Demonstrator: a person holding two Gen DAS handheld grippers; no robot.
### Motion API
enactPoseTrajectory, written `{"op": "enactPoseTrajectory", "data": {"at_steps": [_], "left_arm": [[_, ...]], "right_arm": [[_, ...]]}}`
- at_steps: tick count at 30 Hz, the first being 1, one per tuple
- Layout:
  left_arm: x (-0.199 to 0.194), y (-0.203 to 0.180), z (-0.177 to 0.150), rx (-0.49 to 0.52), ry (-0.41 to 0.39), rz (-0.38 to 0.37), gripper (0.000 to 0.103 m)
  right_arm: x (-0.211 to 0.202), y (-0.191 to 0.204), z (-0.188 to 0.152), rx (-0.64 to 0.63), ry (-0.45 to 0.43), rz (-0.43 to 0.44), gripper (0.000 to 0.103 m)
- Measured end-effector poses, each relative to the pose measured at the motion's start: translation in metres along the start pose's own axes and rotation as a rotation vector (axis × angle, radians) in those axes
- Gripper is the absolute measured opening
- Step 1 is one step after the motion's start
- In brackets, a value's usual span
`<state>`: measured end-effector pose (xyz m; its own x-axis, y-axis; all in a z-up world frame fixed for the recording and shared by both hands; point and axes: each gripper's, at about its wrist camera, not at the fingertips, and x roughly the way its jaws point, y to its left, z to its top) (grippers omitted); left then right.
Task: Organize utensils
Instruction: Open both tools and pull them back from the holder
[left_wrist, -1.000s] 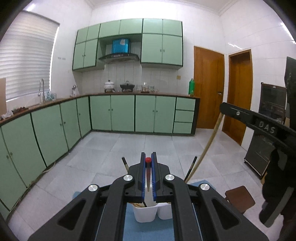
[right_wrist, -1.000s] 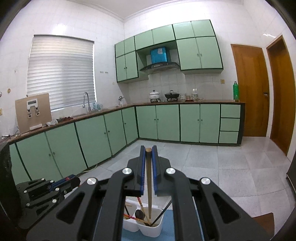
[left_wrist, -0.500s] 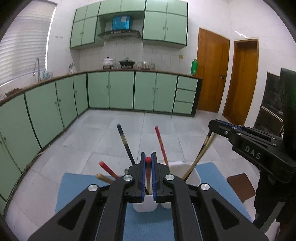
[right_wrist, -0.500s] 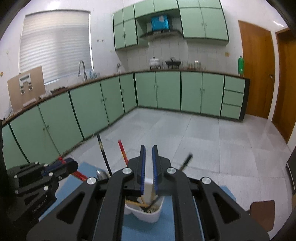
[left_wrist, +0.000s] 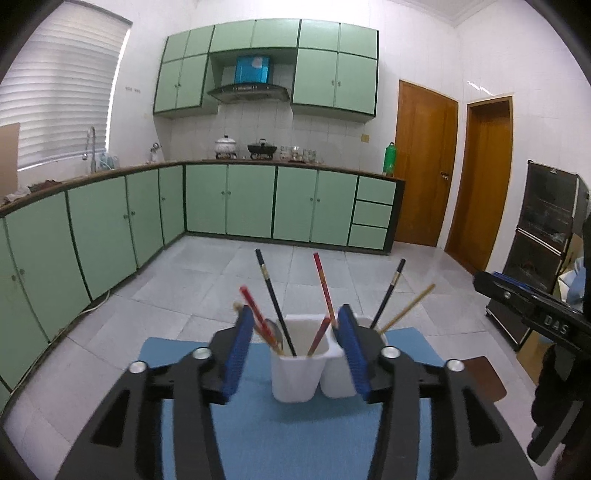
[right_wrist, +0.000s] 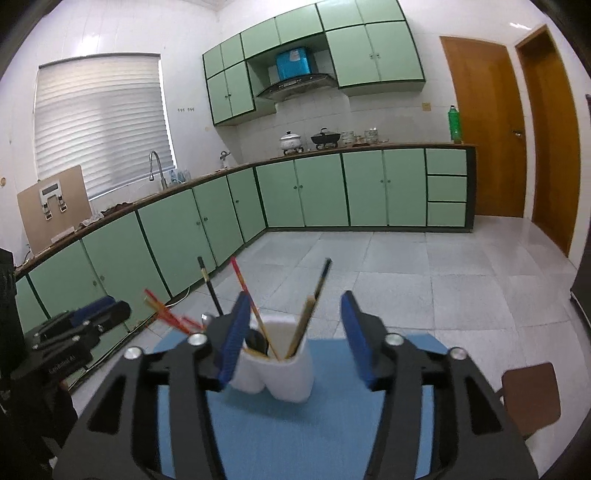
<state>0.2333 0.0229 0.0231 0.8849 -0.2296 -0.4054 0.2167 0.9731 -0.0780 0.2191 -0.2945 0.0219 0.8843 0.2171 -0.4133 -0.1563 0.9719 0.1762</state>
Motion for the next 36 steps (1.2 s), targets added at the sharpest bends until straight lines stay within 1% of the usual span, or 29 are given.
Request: {"op": "enactPoseTrajectory", "data": {"at_steps": [2,4,7,9,10,13,16,20,23,28,31,36], "left_arm": [[-0.011,-0.003,-0.010,0.006,0.004,0.000,0.055],[-0.021,-0.004,-0.021,0.002,0.016,-0.009,0.061],[-0.033,-0.008,-0.038,-0.004,0.036,-0.015,0.066],[-0.040,-0.010,-0.048,-0.003,0.042,-0.010,0.068],[-0.045,-0.011,-0.055,-0.002,0.047,-0.008,0.070],[-0.053,-0.013,-0.067,-0.008,0.064,-0.011,0.074],[-0.062,-0.015,-0.079,-0.004,0.079,-0.005,0.077],[-0.077,-0.015,-0.093,-0.017,0.090,-0.007,0.081],[-0.086,-0.016,-0.098,-0.020,0.093,0.000,0.085],[-0.105,-0.019,-0.095,-0.013,0.061,0.016,0.090],[-0.119,-0.021,-0.092,-0.001,0.034,0.024,0.093],[-0.140,-0.025,-0.087,0.015,-0.010,0.032,0.094]], "right_arm": [[-0.013,-0.004,-0.012,0.017,0.009,-0.001,0.063],[-0.025,-0.006,-0.027,0.034,0.024,-0.005,0.068],[-0.041,-0.007,-0.049,0.053,0.051,-0.015,0.079],[-0.050,-0.007,-0.063,0.060,0.069,-0.024,0.083],[-0.054,-0.006,-0.070,0.063,0.078,-0.032,0.086],[-0.065,-0.002,-0.087,0.058,0.099,-0.043,0.090],[-0.075,0.009,-0.099,0.024,0.112,-0.057,0.091],[-0.088,0.021,-0.109,-0.033,0.112,-0.058,0.095],[-0.094,0.030,-0.111,-0.044,0.113,-0.040,0.096],[-0.105,0.040,-0.109,-0.045,0.108,-0.003,0.097],[-0.115,0.049,-0.105,-0.063,0.087,0.008,0.097],[-0.132,0.060,-0.099,-0.084,0.055,0.023,0.097]]}}
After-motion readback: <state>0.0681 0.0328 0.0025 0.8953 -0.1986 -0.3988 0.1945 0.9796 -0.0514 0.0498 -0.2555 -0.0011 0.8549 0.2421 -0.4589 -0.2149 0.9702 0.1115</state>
